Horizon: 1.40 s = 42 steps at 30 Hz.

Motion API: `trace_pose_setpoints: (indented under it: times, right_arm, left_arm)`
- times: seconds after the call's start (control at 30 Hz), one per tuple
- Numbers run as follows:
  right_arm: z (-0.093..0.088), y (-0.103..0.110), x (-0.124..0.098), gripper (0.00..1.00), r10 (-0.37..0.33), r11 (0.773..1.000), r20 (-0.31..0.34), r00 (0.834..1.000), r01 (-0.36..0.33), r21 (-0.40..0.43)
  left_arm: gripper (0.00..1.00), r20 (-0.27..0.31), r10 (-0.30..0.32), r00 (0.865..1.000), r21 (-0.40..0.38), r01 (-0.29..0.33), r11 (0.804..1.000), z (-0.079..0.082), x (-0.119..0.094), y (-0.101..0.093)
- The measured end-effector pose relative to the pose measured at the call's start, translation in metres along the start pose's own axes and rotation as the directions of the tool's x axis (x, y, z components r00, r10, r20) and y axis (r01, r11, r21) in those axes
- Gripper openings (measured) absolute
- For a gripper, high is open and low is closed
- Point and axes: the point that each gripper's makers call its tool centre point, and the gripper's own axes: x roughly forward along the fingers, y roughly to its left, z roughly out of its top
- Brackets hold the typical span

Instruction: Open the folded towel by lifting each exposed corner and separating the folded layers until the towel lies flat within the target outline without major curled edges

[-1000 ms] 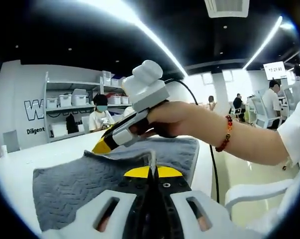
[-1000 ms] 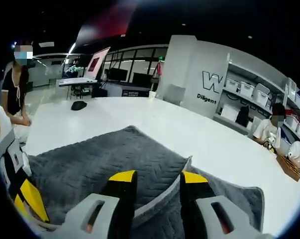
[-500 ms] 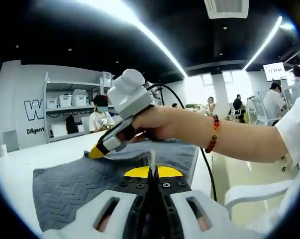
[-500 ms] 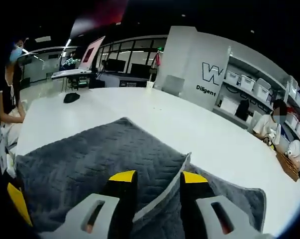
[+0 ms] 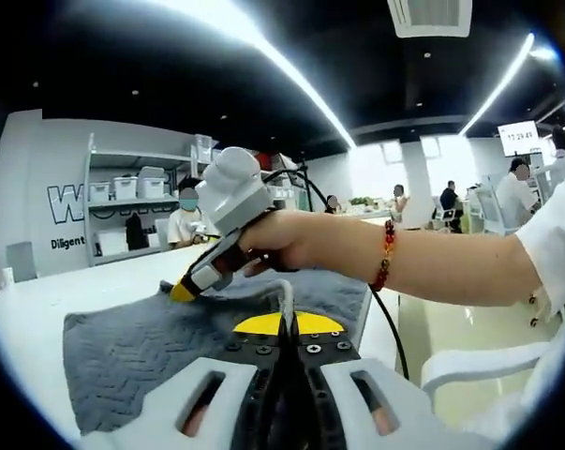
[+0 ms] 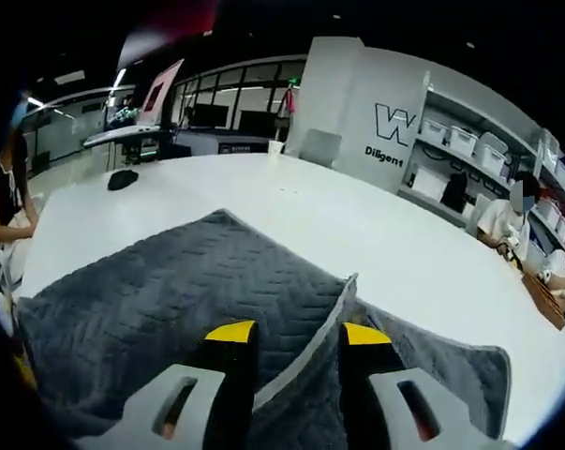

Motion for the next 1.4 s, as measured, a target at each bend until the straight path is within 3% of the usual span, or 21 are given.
trace_pose_setpoints:
  times: [0.63, 1.4]
  right_arm:
    - [-0.016, 0.000, 0.006, 0.28, -0.018, 0.998, -0.036, 0.999, 0.020, 0.065]
    - [-0.012, -0.011, 0.034, 0.23, -0.014, 0.992, -0.053, 0.998, 0.021, 0.121]
  left_arm:
    - [0.00, 0.007, -0.005, 1.000, -0.004, 0.005, 1.000, -0.001, -0.003, -0.004]
    - [0.00, 0.008, -0.021, 1.000, -0.001, 0.021, 1.000, -0.003, -0.008, 0.002]
